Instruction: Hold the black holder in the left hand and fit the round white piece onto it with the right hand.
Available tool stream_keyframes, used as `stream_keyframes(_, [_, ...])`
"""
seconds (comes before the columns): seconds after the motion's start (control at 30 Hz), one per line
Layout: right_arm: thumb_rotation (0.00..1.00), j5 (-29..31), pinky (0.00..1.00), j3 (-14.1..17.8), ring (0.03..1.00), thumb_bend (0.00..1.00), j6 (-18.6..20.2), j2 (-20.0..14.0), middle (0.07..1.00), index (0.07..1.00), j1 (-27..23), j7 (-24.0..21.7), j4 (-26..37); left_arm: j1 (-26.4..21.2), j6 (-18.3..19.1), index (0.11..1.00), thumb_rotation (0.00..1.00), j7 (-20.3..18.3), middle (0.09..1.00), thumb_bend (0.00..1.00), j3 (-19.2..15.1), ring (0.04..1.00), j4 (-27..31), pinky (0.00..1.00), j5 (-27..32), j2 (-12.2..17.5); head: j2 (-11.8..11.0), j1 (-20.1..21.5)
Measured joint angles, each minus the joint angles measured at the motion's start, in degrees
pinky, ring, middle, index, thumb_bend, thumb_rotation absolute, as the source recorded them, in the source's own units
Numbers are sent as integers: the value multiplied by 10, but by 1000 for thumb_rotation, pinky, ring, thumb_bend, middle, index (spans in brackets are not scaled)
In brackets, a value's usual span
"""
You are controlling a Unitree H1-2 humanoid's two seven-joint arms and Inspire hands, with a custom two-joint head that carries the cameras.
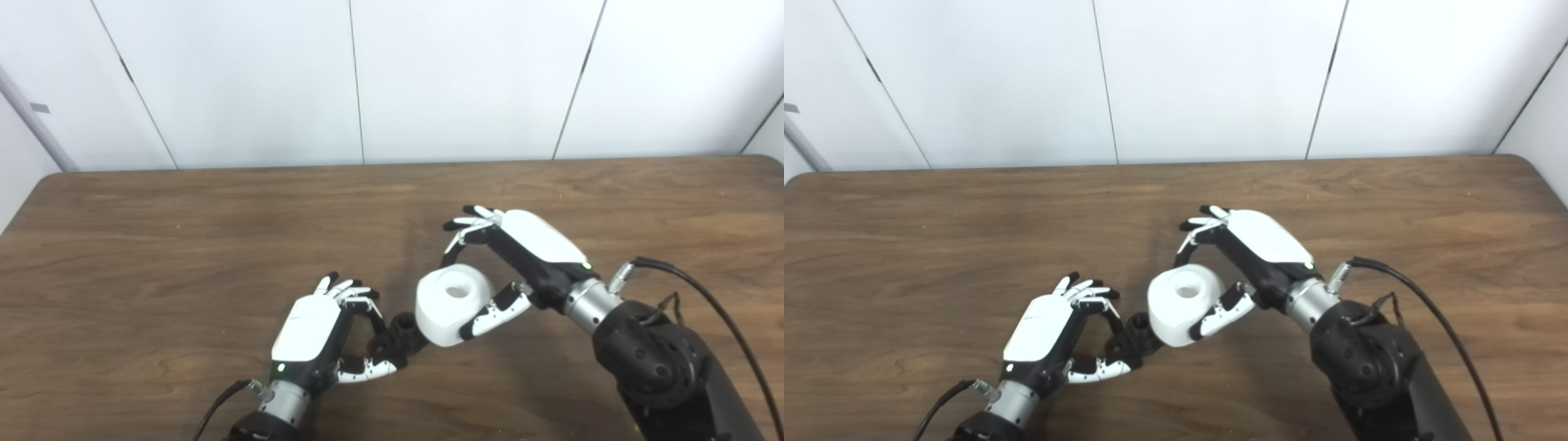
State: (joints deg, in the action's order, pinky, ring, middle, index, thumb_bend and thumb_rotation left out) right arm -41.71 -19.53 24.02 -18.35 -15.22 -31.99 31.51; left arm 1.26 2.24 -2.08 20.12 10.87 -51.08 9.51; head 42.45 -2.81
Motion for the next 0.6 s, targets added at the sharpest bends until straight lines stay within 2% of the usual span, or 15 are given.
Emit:
stream_keyframes(0.3, [134, -1, 1000, -5, 975, 524, -5, 17, 872, 483, -15, -2, 0, -2, 5, 486, 53, 0, 785, 521, 3, 884, 0, 1000, -1, -1, 4, 0])
stream_keyframes(0.6, [134, 0, 1000, -4, 984, 524, -5, 17, 872, 483, -34, -6, 0, -3, 8, 486, 54, 0, 784, 522, 7, 883, 0, 1000, -2, -1, 9, -2])
